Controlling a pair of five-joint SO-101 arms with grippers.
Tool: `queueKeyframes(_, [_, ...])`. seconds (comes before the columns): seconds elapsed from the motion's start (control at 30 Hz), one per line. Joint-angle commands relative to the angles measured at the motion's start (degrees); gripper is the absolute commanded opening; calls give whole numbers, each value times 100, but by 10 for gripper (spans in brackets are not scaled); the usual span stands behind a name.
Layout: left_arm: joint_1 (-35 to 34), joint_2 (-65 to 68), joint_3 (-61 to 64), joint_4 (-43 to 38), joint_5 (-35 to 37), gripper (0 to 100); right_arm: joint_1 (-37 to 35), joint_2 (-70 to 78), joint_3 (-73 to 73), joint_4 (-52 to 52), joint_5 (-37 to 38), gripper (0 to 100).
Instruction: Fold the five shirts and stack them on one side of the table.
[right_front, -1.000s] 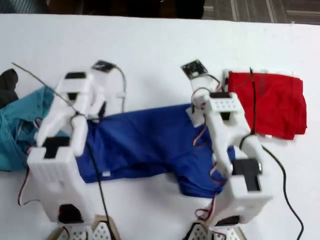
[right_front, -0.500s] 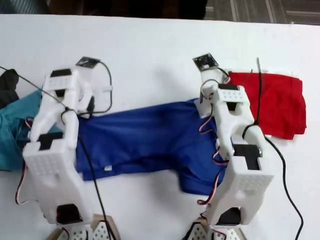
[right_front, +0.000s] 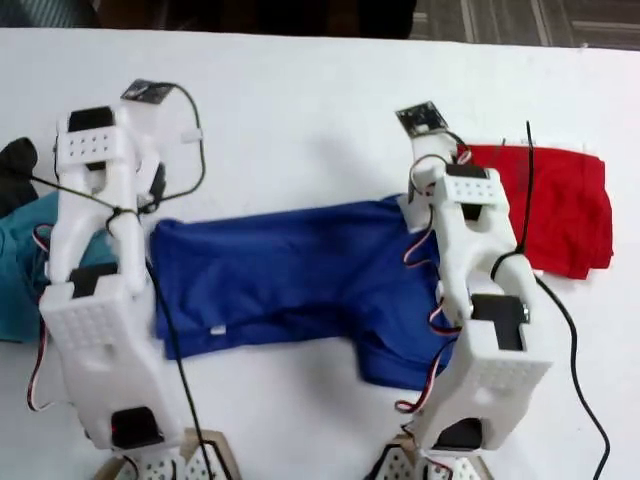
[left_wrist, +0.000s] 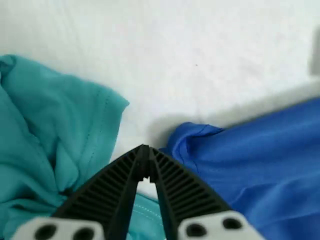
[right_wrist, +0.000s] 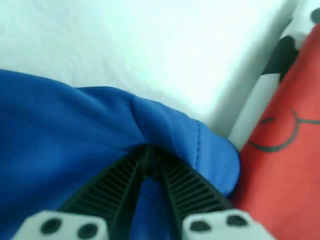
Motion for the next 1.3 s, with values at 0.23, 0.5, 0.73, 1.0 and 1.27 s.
queueKeyframes(0.23, [624, 826, 48, -809, -18, 27, -233, -479, 141, 127, -44, 20])
queueKeyframes(0.5, [105, 941, -251, -378, -62, 27, -31, -418, 633, -611, 0, 20])
queueKeyframes(0.73, [-273, 976, -664, 352, -343, 27, -4, -426, 677, -1077, 9, 20])
queueKeyframes(1.0, [-316, 923, -1314, 1240, -413, 27, -13, -831, 677, -884, -9, 20])
queueKeyframes(1.27, [-308, 387, -1930, 1697, -387, 27, -22, -2290, 712, -277, -44, 20])
